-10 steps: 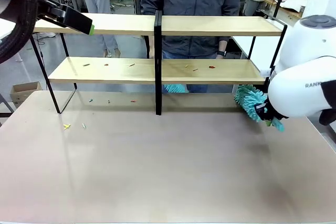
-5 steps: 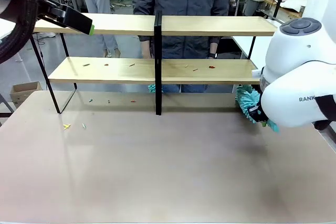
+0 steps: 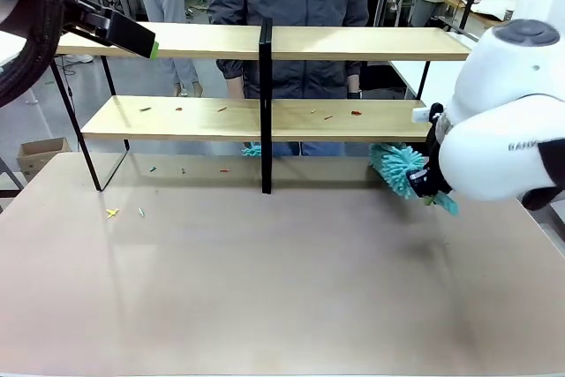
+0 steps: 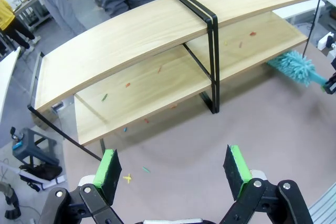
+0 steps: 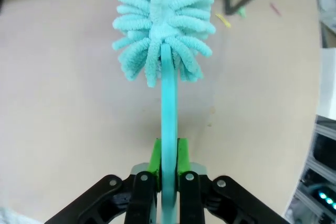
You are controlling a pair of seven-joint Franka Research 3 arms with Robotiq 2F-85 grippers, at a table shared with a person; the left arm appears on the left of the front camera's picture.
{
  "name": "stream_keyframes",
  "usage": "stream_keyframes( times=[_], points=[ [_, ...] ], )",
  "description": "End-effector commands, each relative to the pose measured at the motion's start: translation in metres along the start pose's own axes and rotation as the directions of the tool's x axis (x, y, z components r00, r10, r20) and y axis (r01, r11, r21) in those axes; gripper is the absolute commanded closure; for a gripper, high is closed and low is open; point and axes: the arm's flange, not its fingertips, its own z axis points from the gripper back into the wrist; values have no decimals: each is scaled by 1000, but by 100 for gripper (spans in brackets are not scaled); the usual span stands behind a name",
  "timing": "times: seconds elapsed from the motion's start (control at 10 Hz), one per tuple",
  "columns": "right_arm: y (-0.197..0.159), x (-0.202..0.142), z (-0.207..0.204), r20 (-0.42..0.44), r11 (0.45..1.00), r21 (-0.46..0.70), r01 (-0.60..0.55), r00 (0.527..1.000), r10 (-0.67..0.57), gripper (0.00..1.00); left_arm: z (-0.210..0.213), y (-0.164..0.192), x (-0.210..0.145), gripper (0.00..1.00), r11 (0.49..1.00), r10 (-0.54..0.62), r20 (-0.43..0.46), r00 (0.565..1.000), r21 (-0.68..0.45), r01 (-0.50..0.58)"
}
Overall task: Clean the shelves.
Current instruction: Clean a randomly selected level of the Shelf with the Duster.
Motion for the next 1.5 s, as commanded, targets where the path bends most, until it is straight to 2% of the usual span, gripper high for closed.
stream_keyframes(
  times=[0.0, 0.2, 0.4, 0.5, 0.6, 0.7, 0.8, 0.9, 1.0, 1.1, 1.3, 1.4],
  points=[
    [-31, -85, 7, -39, 986, 157, -47, 998, 54, 88, 1, 1, 0, 0, 1000, 1, 2, 1000, 3, -1],
    [-46, -95, 21, -129, 975, 219, -34, 990, 63, 88, 1, 1, 0, 0, 1000, 1, 2, 1000, 3, -1],
    [-71, -109, 44, -200, 940, 335, -58, 971, 131, 88, 1, 1, 0, 0, 1000, 1, 2, 1000, 3, -1],
    [-92, -117, 62, -208, 901, 424, -91, 959, 194, 88, 1, 1, 0, 0, 1000, 1, 2, 1000, 3, -1],
    [-117, -128, 81, -250, 835, 531, -141, 916, 314, 88, 1, 1, 0, 0, 1000, 1, 2, 1000, 3, -1],
    [-141, -140, 101, -218, 783, 598, -173, 904, 367, 88, 1, 1, 0, 0, 1000, 1, 2, 1000, 3, -1],
    [-165, -154, 127, -65, 715, 646, -267, 914, 400, 88, 1, 1, 0, 0, 1000, 1, 2, 1000, 3, -1],
    [-187, -166, 155, 124, 660, 649, -377, 909, 398, 88, 1, 1, 0, 0, 1000, 1, 2, 1000, 3, -1],
    [-203, -176, 182, 365, 584, 626, -518, 855, 367, 88, 1, 1, 0, 0, 1000, 1, 2, 1000, 3, -1],
    [-219, -183, 202, 537, 578, 563, -591, 793, 288, 88, 1, 1, 0, 0, 1000, 1, 2, 1000, 3, -1],
    [-253, -184, 209, 723, 580, 507, -638, 681, 118, 88, 1, 1, 0, 0, 1000, 1, 2, 1000, 3, -1],
    [-268, -184, 204, 759, 611, 496, -618, 650, 42, 88, 1, 1, 0, 0, 1000, 1, 2, 1000, 3, -1]
  ],
)
